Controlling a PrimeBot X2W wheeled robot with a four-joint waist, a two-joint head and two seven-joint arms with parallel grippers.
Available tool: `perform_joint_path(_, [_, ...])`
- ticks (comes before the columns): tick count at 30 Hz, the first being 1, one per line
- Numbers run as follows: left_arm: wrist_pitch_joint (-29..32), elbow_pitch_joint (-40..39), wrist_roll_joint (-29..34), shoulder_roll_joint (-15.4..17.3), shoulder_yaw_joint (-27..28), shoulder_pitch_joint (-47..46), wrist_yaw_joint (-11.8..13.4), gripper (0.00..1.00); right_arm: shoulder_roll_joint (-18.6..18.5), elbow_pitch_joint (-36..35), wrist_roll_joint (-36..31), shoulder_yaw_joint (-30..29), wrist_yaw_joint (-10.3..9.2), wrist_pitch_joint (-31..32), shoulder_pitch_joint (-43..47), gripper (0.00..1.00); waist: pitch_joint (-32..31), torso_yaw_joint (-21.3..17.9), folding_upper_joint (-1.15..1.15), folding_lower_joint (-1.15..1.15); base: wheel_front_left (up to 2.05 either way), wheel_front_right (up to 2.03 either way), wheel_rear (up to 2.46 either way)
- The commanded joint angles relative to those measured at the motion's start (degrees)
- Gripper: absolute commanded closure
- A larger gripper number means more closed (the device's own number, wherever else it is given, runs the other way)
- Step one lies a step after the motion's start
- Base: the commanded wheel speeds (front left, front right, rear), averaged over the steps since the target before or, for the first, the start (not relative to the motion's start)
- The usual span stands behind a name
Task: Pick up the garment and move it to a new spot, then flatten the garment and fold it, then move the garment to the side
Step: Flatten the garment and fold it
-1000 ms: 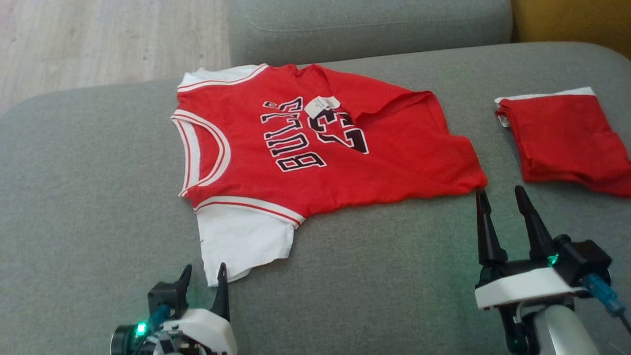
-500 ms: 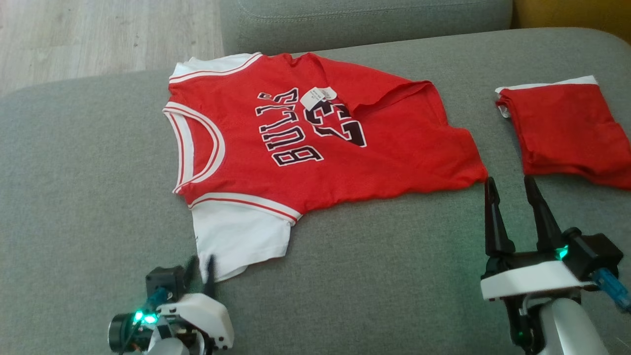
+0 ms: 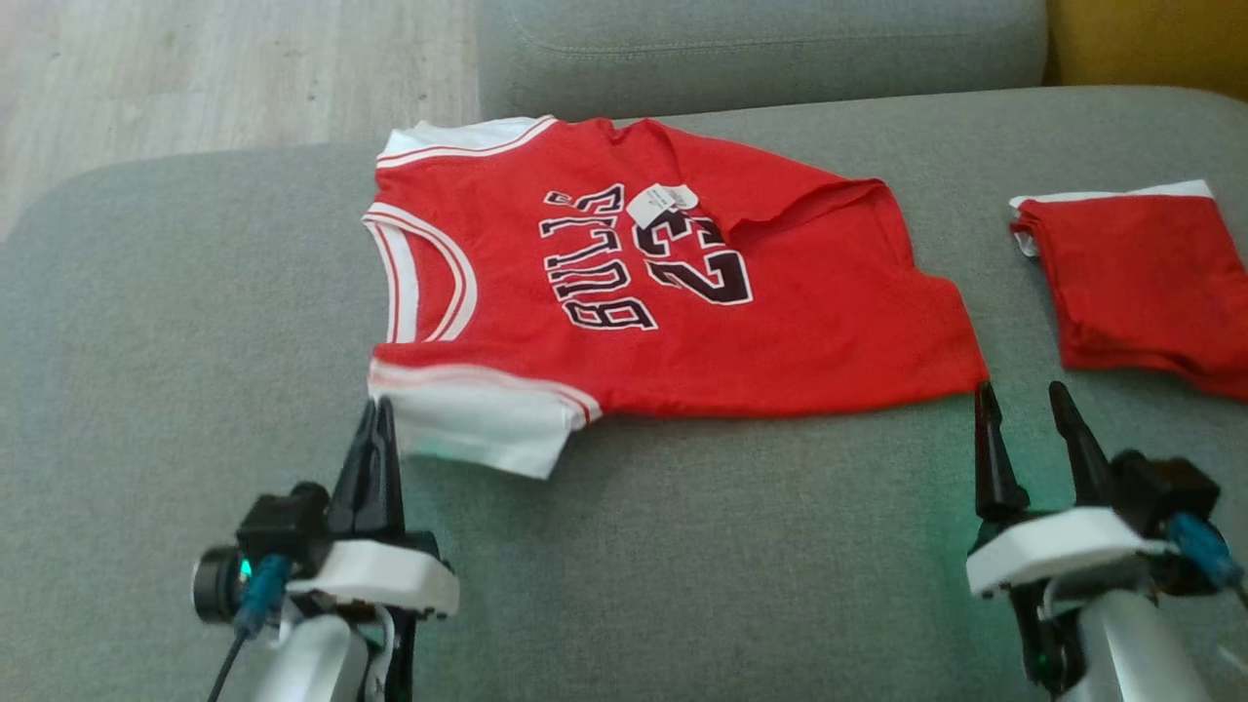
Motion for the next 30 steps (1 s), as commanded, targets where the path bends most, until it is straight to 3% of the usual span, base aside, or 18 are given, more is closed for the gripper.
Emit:
perform_joint_path(1, [-1.0,-3.2,0.5,1.2,2.6,-2.3,0.5,1.00,-0.2,-0.5,0.2,0.9,-0.04,0.6,-3.4,0.00,-0.2,0.3,0.00,0.00,0.00,0.00,0.00])
perform_joint_path(11, [-2.2,-11.5,2.9,0.5,2.9,0.2,-0.8,1.00,-0.2,17.0,1.7,-2.5,-0.04,5.7,-10.9,0.00,-0.2,2.1,0.00,0.00,0.00,0.00,0.00])
perform_joint_path(30, [-2.3,-12.3,5.5,-1.4,3.4,0.8,-3.2,1.00,-0.2,43.2,1.0,-3.0,-0.04,-1.1,-24.7,0.00,1.0,4.4,0.00,0.00,0.00,0.00,0.00])
